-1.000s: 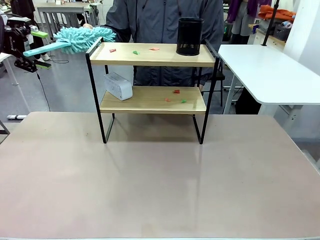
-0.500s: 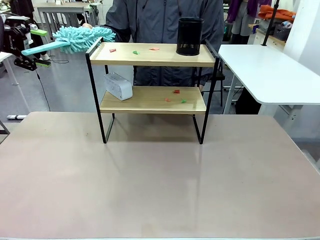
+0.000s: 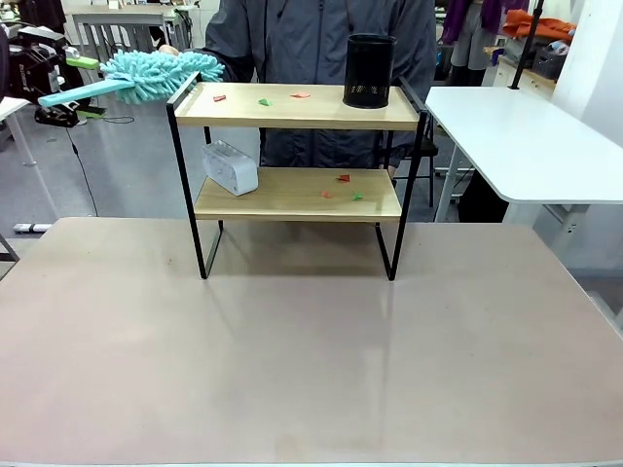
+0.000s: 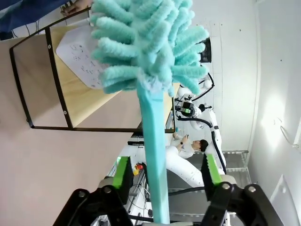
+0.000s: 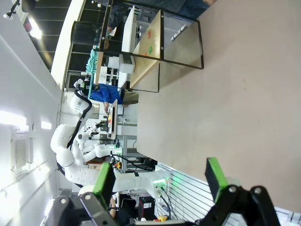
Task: Clean the shelf.
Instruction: Pick up the Duster from the human.
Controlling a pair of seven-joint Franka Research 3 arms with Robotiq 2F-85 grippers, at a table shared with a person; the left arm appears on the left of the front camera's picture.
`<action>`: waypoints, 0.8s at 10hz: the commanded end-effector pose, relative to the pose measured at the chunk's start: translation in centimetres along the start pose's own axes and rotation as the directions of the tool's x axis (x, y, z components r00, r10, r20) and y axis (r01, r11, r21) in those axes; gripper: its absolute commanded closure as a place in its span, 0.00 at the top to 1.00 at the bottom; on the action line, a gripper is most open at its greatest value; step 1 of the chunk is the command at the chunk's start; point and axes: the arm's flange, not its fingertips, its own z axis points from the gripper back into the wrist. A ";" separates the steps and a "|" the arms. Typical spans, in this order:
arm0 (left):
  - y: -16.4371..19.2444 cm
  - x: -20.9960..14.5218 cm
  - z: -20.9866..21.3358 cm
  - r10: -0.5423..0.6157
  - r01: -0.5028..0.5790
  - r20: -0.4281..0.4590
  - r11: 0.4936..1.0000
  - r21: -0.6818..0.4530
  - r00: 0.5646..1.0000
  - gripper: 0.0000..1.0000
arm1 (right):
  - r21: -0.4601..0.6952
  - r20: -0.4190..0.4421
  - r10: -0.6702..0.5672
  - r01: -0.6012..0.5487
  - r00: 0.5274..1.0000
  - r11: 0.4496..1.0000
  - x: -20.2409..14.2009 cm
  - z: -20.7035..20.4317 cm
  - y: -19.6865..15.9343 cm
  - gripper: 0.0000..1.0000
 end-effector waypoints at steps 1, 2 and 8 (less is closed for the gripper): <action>-0.1 -0.5 -0.5 -0.014 0.015 0.035 1.000 -0.021 0.999 0.39 | 0.015 0.005 0.027 -0.027 1.000 1.000 0.1 0.1 0.0 1.00; -0.1 -0.4 -0.5 -0.006 0.007 0.032 1.000 -0.023 0.999 0.00 | 0.015 0.005 0.027 -0.027 1.000 1.000 0.1 0.1 0.0 1.00; 0.1 -0.1 -0.5 -0.013 0.015 0.064 1.000 -0.018 0.998 0.00 | 0.015 0.005 0.027 -0.027 1.000 1.000 0.1 0.1 0.0 1.00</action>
